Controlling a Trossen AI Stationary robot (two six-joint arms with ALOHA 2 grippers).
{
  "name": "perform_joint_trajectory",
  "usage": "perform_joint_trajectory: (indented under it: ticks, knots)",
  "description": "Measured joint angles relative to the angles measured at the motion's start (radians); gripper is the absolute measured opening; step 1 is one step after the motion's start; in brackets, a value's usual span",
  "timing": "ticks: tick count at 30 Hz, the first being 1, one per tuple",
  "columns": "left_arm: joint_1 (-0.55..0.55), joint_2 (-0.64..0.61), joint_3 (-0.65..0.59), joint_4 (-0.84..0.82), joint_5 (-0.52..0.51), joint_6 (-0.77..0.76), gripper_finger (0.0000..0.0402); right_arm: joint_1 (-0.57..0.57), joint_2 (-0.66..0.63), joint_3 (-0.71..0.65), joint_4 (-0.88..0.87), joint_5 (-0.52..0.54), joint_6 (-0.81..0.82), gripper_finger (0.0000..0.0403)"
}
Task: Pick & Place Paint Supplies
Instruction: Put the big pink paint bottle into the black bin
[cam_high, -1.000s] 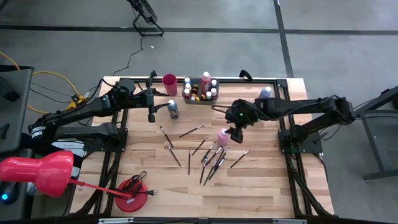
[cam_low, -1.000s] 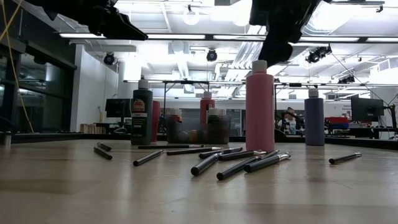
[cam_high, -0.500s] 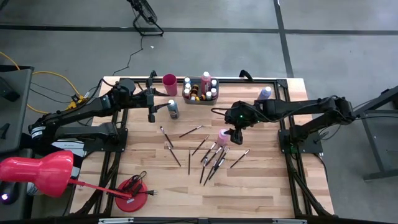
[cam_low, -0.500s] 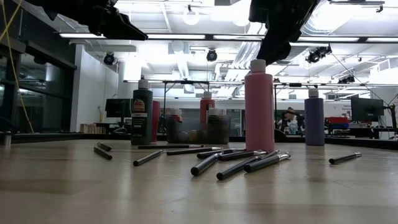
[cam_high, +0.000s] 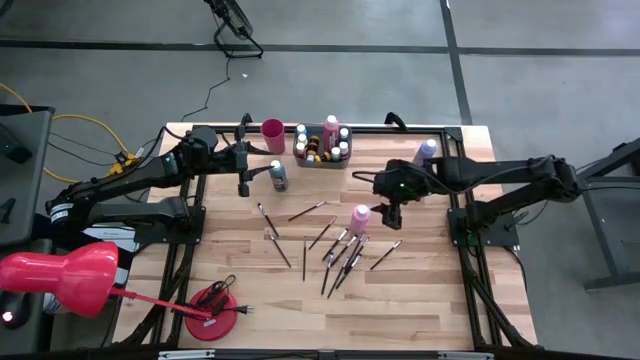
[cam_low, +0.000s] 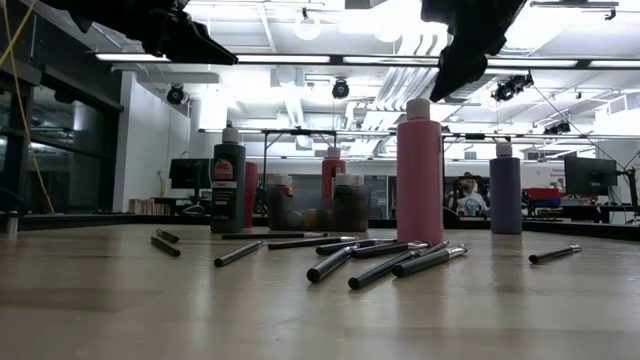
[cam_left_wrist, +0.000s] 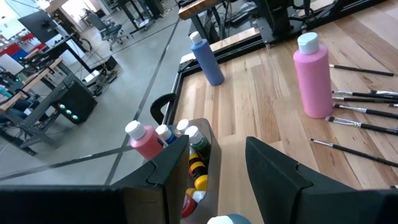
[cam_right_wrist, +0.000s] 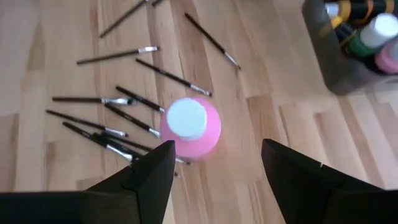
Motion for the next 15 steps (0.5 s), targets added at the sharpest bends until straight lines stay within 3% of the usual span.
perform_joint_trajectory:
  ticks: [9, 15]
  knots:
    - [0.0, 0.0, 0.0, 0.0, 0.0, 0.0, 0.0152, 0.062, 0.006, -0.033, 0.052, 0.014, 0.016, 0.0233]
    - [0.0, 0.0, 0.0, 0.0, 0.0, 0.0, 0.0152, 0.067, 0.006, -0.115, 0.194, 0.023, 0.021, 0.0233]
